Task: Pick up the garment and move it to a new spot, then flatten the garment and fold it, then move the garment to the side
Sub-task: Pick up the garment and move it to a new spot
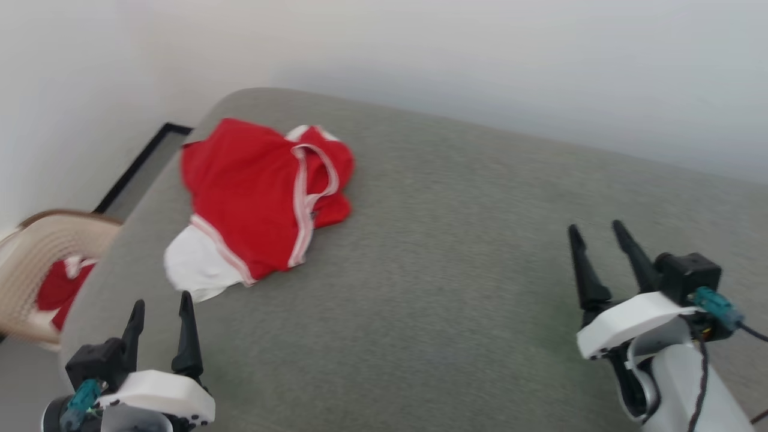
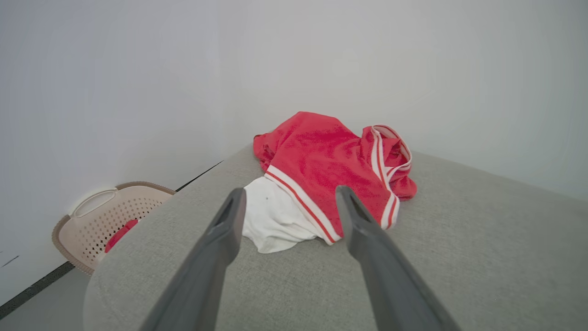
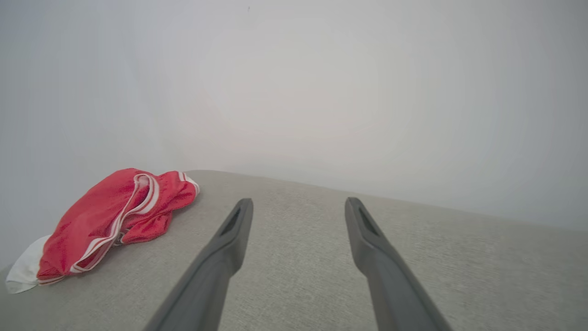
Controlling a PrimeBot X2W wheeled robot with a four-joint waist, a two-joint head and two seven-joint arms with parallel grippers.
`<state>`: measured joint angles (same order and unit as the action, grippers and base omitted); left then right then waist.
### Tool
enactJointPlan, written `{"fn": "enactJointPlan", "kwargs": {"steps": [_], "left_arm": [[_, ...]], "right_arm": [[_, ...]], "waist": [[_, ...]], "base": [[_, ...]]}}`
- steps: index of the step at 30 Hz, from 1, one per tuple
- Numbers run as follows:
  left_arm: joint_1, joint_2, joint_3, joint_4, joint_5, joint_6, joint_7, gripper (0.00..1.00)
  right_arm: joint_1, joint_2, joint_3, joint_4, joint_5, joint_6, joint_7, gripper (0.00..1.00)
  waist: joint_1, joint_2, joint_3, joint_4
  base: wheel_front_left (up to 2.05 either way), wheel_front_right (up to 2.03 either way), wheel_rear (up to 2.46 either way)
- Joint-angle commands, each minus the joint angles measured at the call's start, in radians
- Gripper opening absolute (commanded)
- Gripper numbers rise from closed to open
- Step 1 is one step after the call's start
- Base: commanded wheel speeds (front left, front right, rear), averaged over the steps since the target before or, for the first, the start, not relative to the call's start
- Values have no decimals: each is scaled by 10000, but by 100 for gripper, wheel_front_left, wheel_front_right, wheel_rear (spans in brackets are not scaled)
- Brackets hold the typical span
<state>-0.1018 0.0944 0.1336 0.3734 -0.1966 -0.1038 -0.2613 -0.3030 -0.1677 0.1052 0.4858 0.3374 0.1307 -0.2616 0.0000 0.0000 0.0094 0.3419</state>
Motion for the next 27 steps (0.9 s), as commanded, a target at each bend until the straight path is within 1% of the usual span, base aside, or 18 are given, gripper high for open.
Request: {"fn": "enactJointPlan", "kwargs": {"steps": [1, 9, 13, 17, 22, 25, 27], "left_arm": [[157, -25, 70, -84, 38, 52, -55, 100], [560, -209, 244, -424, 148, 114, -55, 100], [764, -311, 447, -720, 51, 172, -55, 100], [883, -359, 474, -898, 44, 189, -55, 100], [695, -401, 308, -800, 118, 111, -55, 100], [398, -370, 151, -714, 213, -20, -55, 100], [3, -233, 3, -621, 271, -93, -55, 100]], "right_arm": [[18, 88, 108, 43, 88, 0, -46, 100], [11, 465, 728, 199, 239, 0, -46, 100], [-183, 616, 1246, 292, 313, 0, -46, 100], [-396, 739, 1568, 420, 410, -1, -46, 100], [-374, 793, 1601, 410, 464, -1, -46, 100], [-475, 796, 1585, 311, 461, -1, -46, 100], [-603, 739, 1608, 231, 435, -1, -46, 100]], "waist": [[0, 0, -52, 606], [0, 0, -122, 1709], [0, 0, -16, 1808], [0, 0, 60, 1835], [0, 0, 52, 1780], [0, 0, 268, 1338], [0, 0, 567, 906]], "base": [[0, 0, 0], [0, 0, 0], [0, 0, 0], [0, 0, 0], [0, 0, 0], [0, 0, 0], [0, 0, 0]]}}
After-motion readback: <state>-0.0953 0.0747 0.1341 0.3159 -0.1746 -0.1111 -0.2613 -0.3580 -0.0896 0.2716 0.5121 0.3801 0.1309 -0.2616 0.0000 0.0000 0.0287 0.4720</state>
